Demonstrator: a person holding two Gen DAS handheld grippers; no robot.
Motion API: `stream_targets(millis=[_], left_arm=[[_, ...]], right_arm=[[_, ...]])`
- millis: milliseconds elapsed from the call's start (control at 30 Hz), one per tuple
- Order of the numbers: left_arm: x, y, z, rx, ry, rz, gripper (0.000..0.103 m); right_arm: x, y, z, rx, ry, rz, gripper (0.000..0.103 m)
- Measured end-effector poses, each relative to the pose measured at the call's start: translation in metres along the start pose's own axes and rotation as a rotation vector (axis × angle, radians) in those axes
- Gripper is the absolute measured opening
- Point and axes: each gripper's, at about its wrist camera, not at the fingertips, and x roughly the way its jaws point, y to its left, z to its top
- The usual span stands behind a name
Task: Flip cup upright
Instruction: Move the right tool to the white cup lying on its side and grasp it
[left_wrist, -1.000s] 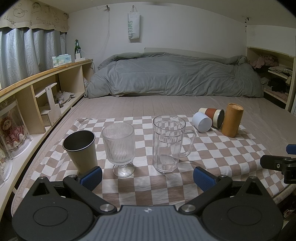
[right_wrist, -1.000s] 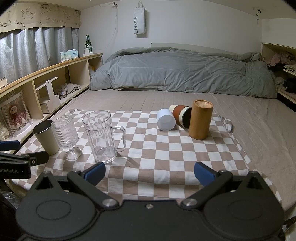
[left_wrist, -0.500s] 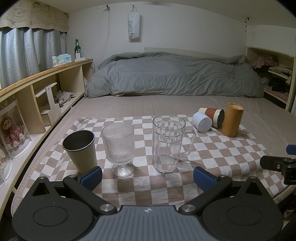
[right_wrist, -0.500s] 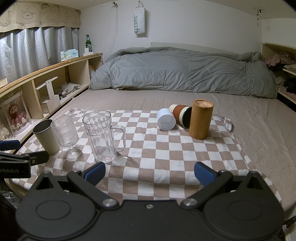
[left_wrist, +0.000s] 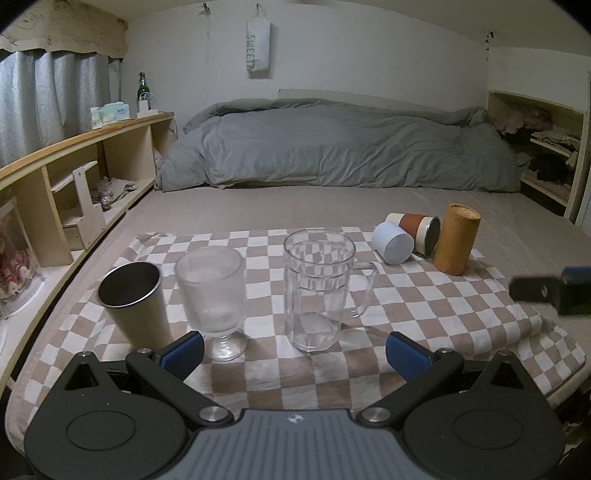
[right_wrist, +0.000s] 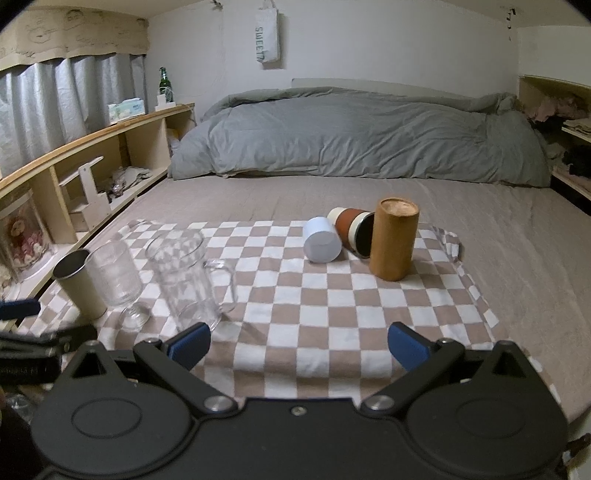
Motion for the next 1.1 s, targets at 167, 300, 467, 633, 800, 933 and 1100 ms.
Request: stream_targets(millis=[167, 300, 467, 633, 800, 933, 1100], left_arm=[[0.019, -0.012, 0.006, 0.016, 0.016, -0.015, 0.103], [0.035, -0.017, 0.009, 0.018, 0.035, -0.019, 0.103], [0.05, -0.019, 0.013, 0.01, 0.053, -0.031, 0.103], [0.063, -0.016, 0.016, 0.004, 0.07, -0.03, 0.103], [0.073, -0.006, 0.019, -0.014, 0.088, -0.018, 0.103], [0.079, 0.002, 0.02, -0.027, 0.099, -0.01, 0.103], [0.079, 0.012, 0.022, -0.048, 0.105, -0.009, 0.103]], right_arm=[[0.027, -0.012, 0.026, -0.01, -0.004, -0.021, 0.103], [0.061, -0.019, 0.048, -0.029, 0.017, -0.012, 0.103], [0.119, -0.03, 0.076, 0.009, 0.061, 0.059, 0.103], [0.182, -0.042, 0.106, 0.095, 0.073, 0.092, 0.095], [0.242, -0.039, 0.132, 0.073, 0.074, 0.071, 0.084], [0.282, -0.032, 0.142, 0.023, 0.118, 0.058, 0.077], [0.323, -0.019, 0.146, -0.06, 0.223, 0.041, 0.077]])
